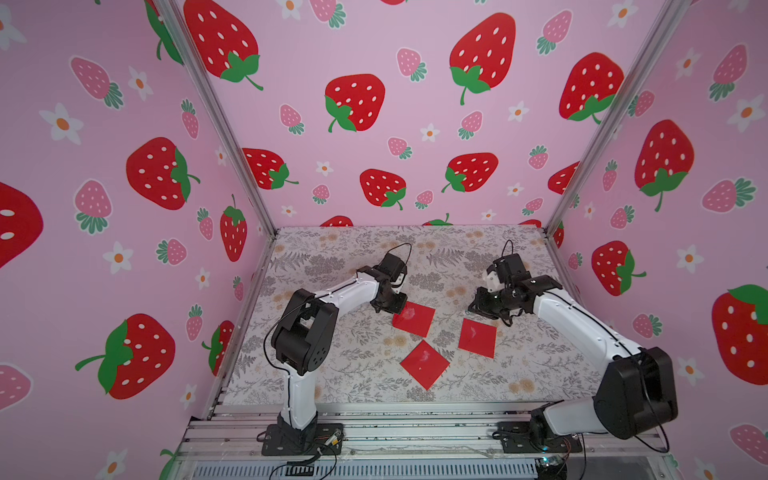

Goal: Seal the envelope with a glue stick
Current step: Seal the envelope at the center of the board.

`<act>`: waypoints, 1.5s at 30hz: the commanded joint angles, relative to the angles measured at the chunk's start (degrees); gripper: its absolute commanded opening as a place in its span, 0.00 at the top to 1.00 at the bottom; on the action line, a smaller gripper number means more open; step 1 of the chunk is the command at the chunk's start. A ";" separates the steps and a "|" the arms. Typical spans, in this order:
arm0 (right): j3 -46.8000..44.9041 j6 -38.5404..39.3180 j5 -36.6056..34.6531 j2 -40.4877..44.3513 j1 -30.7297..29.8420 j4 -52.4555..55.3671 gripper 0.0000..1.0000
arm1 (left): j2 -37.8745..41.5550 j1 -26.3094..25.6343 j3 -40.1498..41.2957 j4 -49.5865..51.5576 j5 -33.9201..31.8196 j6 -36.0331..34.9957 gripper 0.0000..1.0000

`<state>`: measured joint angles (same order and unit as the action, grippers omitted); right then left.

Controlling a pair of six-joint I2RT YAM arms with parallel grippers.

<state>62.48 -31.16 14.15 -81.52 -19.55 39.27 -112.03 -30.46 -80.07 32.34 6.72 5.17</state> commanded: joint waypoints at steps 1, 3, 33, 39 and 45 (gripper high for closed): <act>0.19 1.01 0.61 0.48 0.22 1.59 1.00 | 1.64 0.22 -3.19 2.67 -2.29 -1.07 1.00; 0.19 1.09 0.66 0.41 0.21 1.67 1.00 | 1.40 0.14 -3.67 3.24 -2.99 -1.12 1.00; -1.48 0.92 2.17 -0.44 0.13 1.01 1.00 | -6.39 -5.92 -9.02 1.43 0.76 1.86 1.00; -1.84 0.86 2.46 -0.66 0.13 0.79 1.00 | -8.09 -6.28 -9.55 1.14 0.75 2.35 0.95; -2.05 0.83 2.61 -0.66 0.13 0.75 1.00 | -9.72 -6.18 -9.45 1.14 3.36 2.68 0.81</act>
<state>61.41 -30.59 16.05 -81.67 -19.55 39.24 -120.51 -36.53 -87.70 32.97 7.90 7.55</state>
